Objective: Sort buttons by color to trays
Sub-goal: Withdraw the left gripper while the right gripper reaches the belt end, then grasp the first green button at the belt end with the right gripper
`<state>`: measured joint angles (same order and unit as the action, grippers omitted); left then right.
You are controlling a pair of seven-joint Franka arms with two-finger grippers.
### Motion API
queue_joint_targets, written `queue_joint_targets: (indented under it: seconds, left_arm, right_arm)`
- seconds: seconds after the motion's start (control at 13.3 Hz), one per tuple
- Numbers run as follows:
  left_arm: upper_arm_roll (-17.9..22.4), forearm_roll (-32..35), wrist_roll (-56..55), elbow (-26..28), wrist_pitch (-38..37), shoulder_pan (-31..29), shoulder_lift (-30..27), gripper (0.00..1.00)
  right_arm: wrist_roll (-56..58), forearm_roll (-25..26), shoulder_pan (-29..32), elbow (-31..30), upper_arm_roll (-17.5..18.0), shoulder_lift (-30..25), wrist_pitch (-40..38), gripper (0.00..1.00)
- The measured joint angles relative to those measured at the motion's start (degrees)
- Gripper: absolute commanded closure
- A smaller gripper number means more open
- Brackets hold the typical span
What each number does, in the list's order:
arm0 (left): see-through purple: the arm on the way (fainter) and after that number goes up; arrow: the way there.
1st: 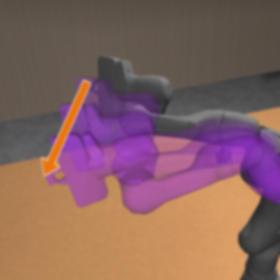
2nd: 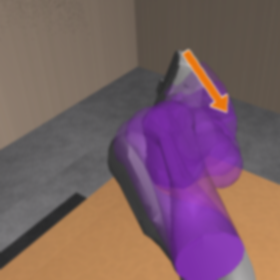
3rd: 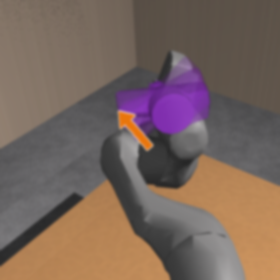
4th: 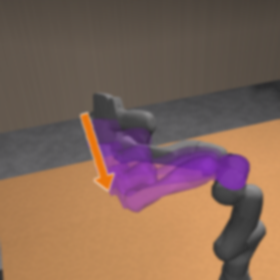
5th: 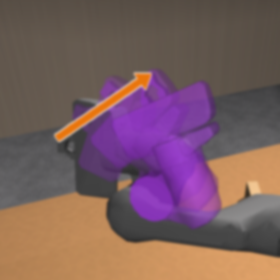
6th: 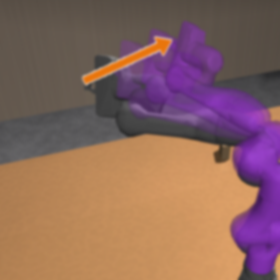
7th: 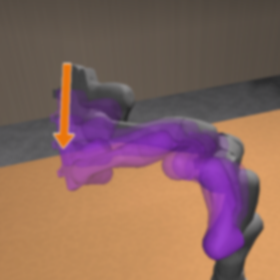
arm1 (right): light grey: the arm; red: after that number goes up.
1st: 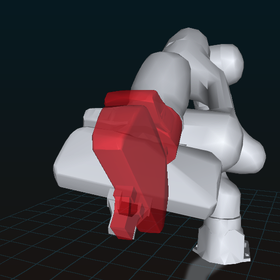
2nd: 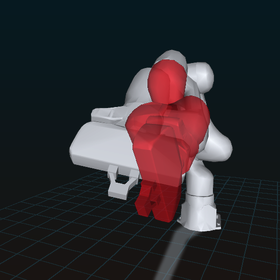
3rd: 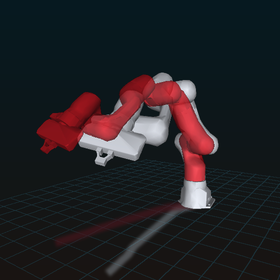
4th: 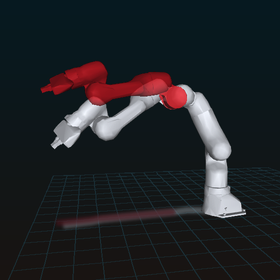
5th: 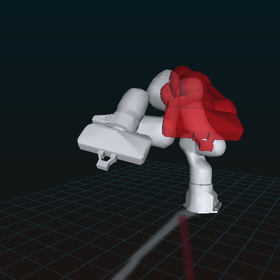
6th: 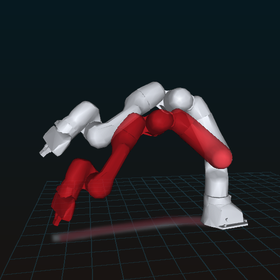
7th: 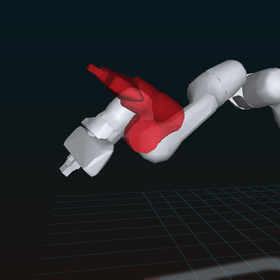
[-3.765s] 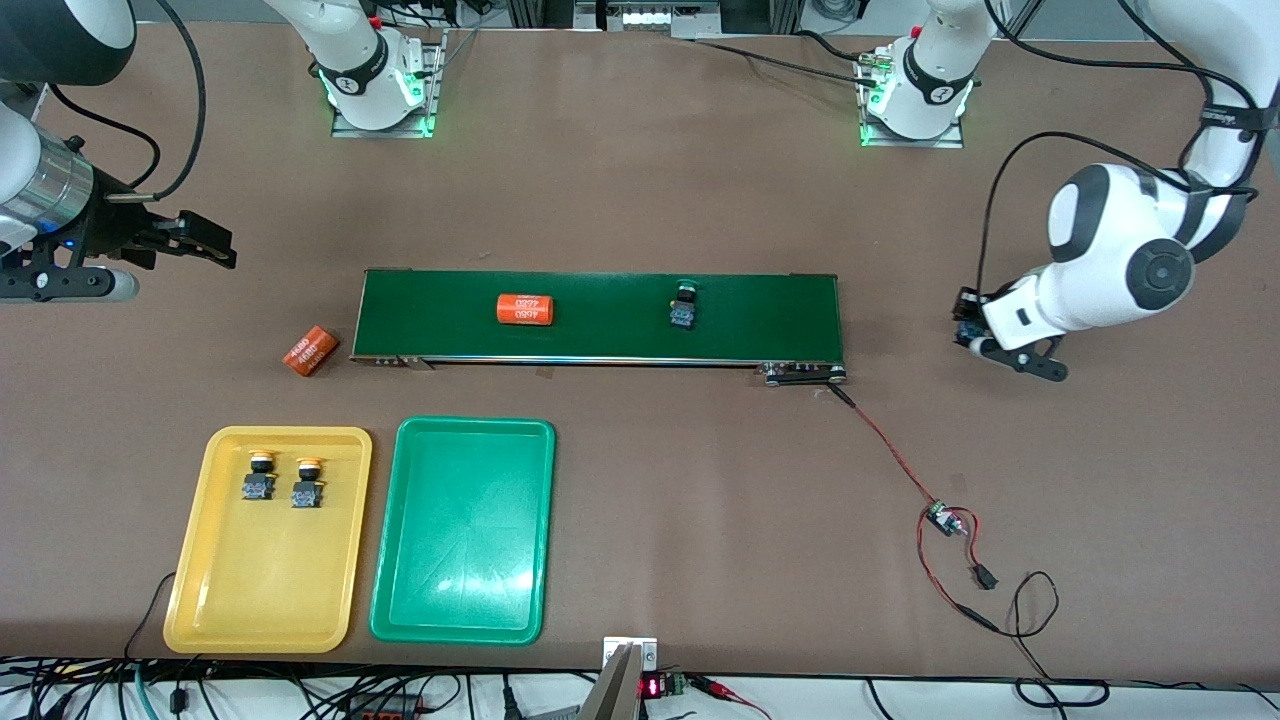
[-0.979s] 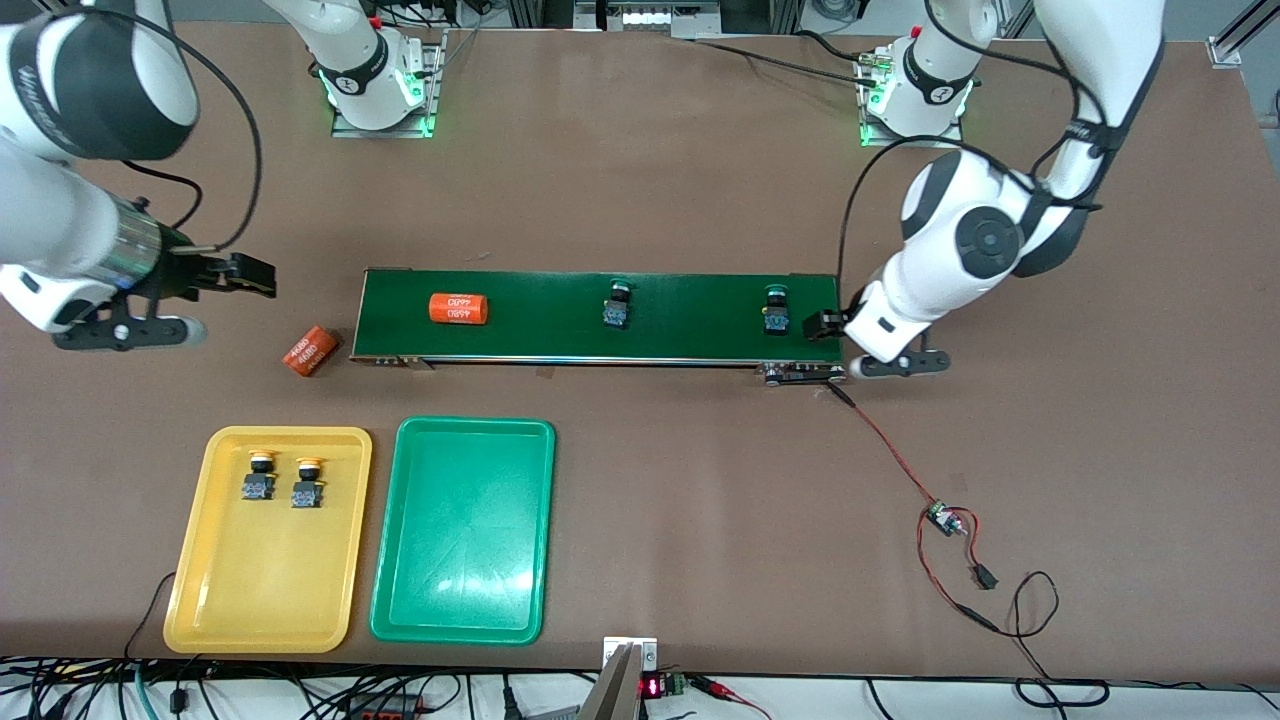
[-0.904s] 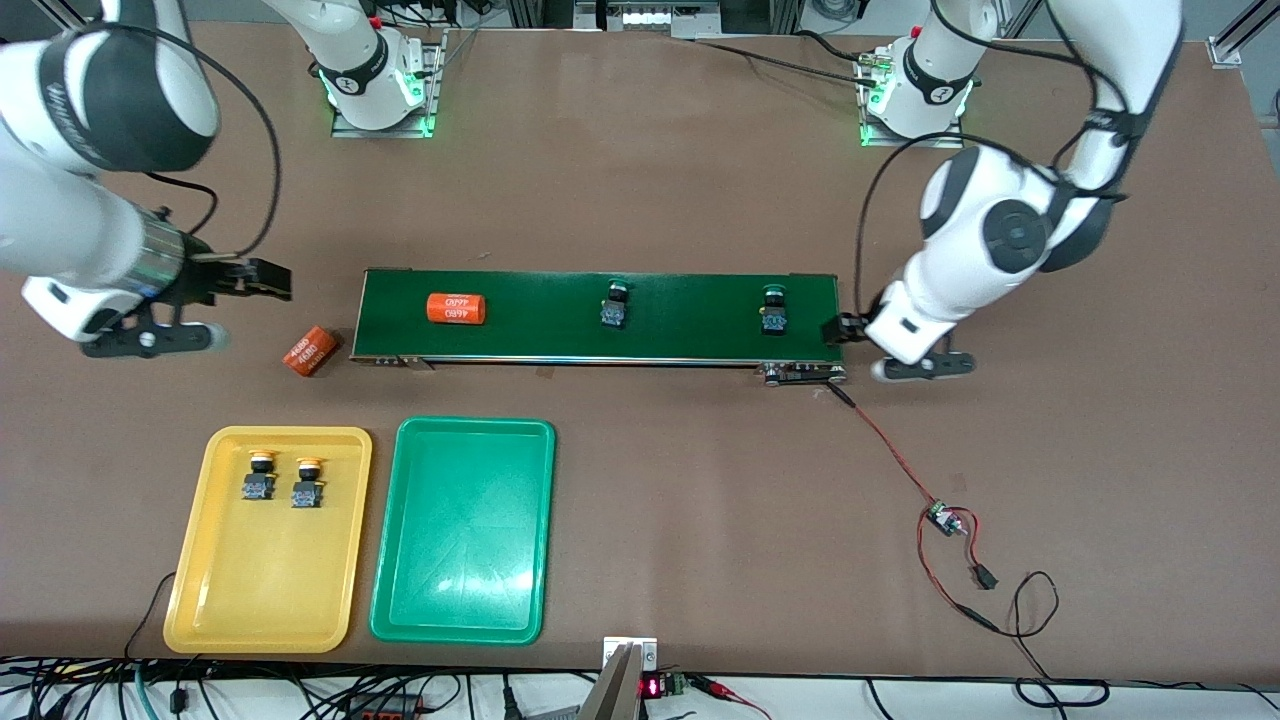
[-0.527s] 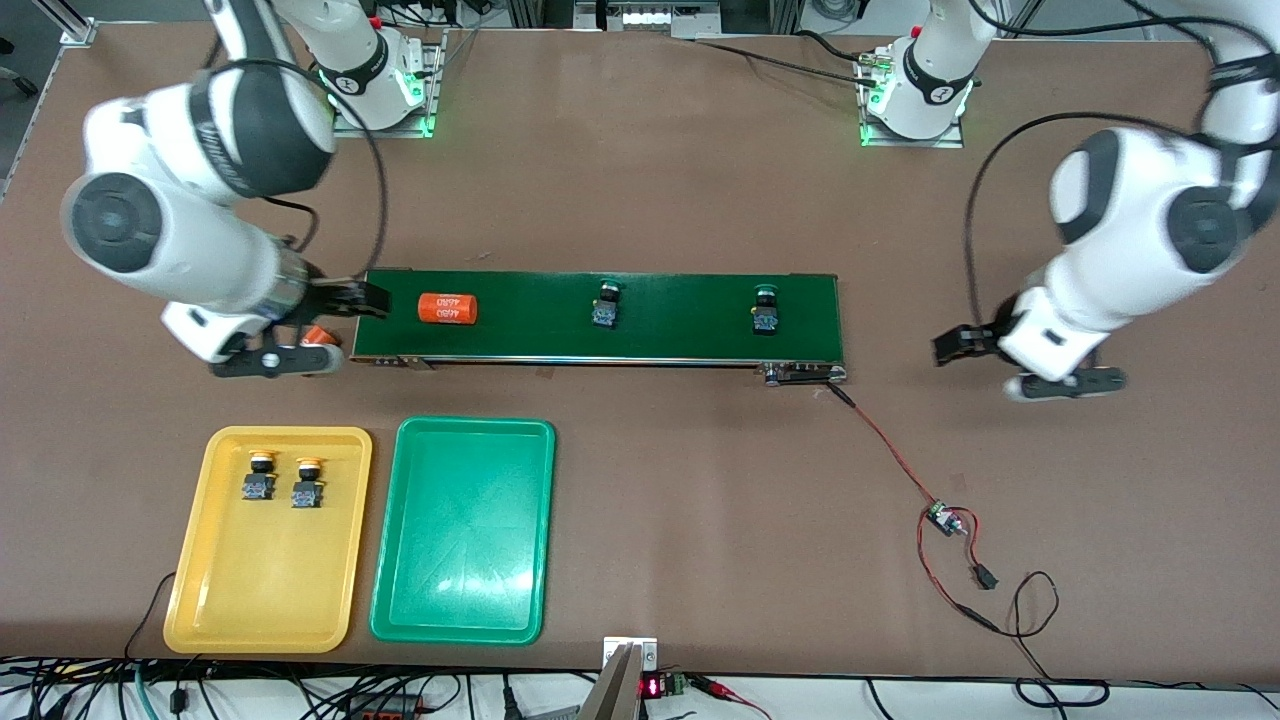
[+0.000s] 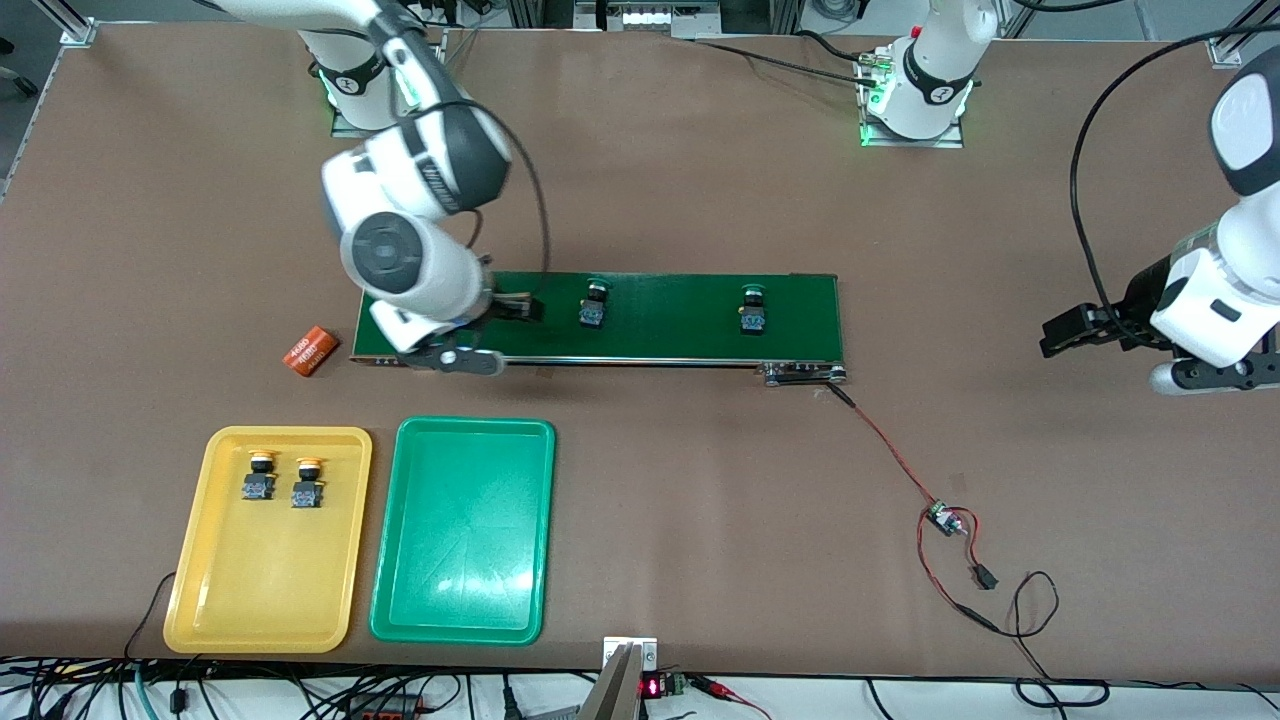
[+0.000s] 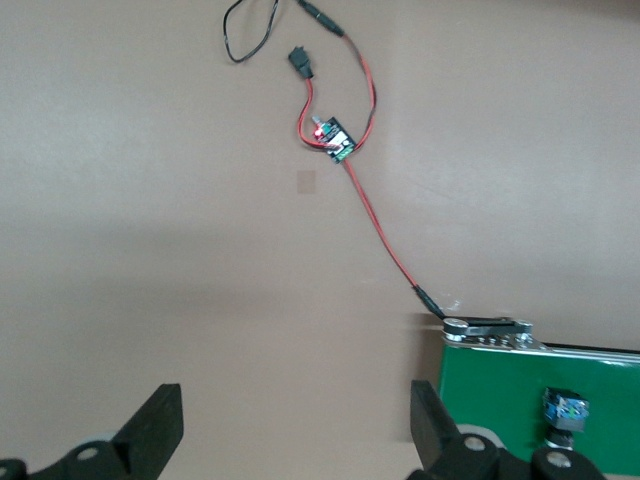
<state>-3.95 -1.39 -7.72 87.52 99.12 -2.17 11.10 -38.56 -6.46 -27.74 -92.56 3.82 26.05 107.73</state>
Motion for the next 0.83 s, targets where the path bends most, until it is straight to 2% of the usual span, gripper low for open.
queue_joint_targets:
  seconds: [0.3,0.6,0.75,0.83]
  left_arm:
    - [0.17,0.00,0.00,-5.34,-6.47,0.24,-0.14,0.00]
    - [0.17,0.00,0.02,-6.29,-8.24,0.25,-0.12,0.00]
    - [0.22,0.00,0.09,-6.48,-8.25,0.23,-0.14,0.00]
    - [0.32,0.00,0.10,-6.56,-8.28,0.20,-0.17,0.00]
  right_arm:
    - [-3.76,0.00,-3.90,-1.74,-0.05,4.28,7.74,0.00]
    - [-3.86,0.03,-4.88,-2.30,-0.07,6.12,9.58,0.00]
    - [-3.84,0.12,-5.48,-2.77,-0.07,6.13,9.58,0.15]
    - [-3.84,0.16,-5.73,-3.11,-0.07,6.15,9.59,0.19]
